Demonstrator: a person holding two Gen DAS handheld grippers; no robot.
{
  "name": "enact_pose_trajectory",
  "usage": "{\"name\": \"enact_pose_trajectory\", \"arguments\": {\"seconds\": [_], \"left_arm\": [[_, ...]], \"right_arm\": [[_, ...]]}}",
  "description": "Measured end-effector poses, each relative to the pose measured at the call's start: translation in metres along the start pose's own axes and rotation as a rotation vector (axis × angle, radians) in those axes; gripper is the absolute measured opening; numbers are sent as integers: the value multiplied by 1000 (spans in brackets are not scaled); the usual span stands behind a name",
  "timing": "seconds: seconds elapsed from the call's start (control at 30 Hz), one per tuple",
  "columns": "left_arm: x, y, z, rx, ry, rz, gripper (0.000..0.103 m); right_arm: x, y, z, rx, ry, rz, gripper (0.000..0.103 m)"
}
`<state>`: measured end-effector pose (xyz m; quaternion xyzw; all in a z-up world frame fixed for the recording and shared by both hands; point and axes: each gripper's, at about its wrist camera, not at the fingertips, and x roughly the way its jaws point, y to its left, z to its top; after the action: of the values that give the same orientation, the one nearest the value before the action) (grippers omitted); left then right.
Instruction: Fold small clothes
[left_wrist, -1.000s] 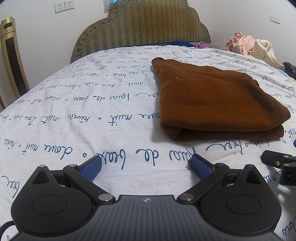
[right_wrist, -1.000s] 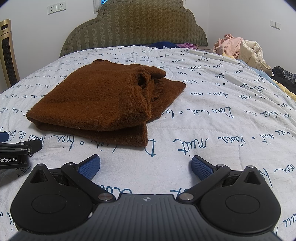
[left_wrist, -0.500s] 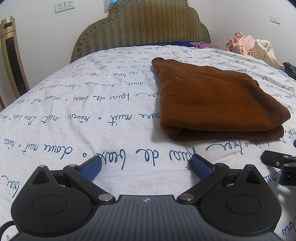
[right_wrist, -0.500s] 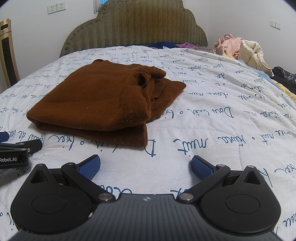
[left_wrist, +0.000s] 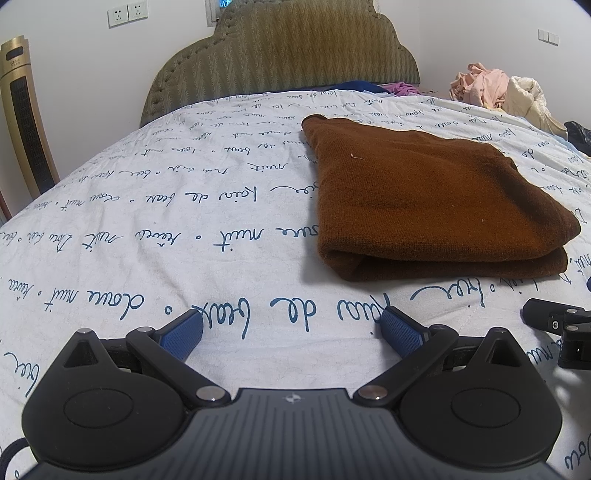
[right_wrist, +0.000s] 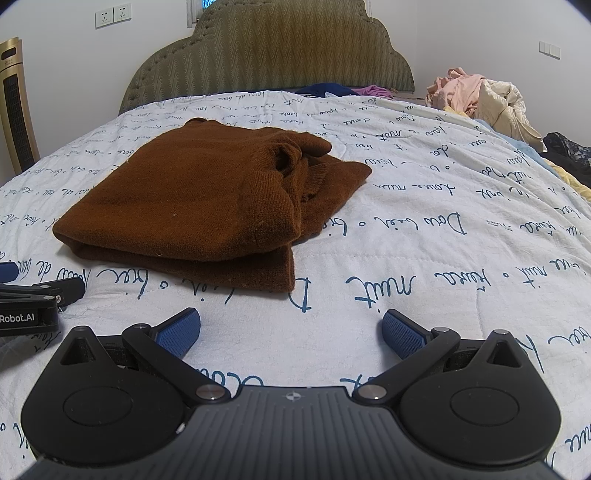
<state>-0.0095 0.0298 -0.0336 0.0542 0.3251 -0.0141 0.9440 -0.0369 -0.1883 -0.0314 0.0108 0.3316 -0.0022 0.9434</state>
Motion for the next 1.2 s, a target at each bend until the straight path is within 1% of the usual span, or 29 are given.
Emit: {"name": "enact_pose_trajectory", "arguments": {"seconds": [0.37, 0.57, 0.7, 0.8, 0.83, 0.9, 0.97, 1.03, 1.1, 1.2], "left_arm": [[-2, -1, 1, -2, 7, 3, 103], [-1, 3, 9, 70, 45, -47, 103], [-4, 6, 10, 35, 52, -45, 103], [-9, -2, 13, 103, 31, -31, 103], [-11, -5, 15, 123, 22, -16, 103], [-15, -8, 17, 144, 9, 0, 103], [-18, -8, 19, 146, 0, -15, 103], [-21, -3, 22, 118, 0, -49, 103], [-26, 5, 25, 69, -11, -80, 103], [-31, 18, 30, 6, -29, -66, 103]], "right_arm": [[1, 1, 1, -11, 1, -8, 103], [-1, 2, 2, -17, -1, -9, 103], [-13, -1, 3, 8, -21, -8, 103], [-27, -10, 8, 35, -58, -4, 103], [-30, -13, 10, 22, -62, -17, 103], [-35, -21, 15, -17, -76, -70, 103], [-36, -32, 18, -47, -82, -129, 103], [-33, -49, 22, -44, -71, -182, 103], [-31, -70, 25, -21, -65, -211, 103], [-24, -106, 34, 16, -60, -263, 103]]}}
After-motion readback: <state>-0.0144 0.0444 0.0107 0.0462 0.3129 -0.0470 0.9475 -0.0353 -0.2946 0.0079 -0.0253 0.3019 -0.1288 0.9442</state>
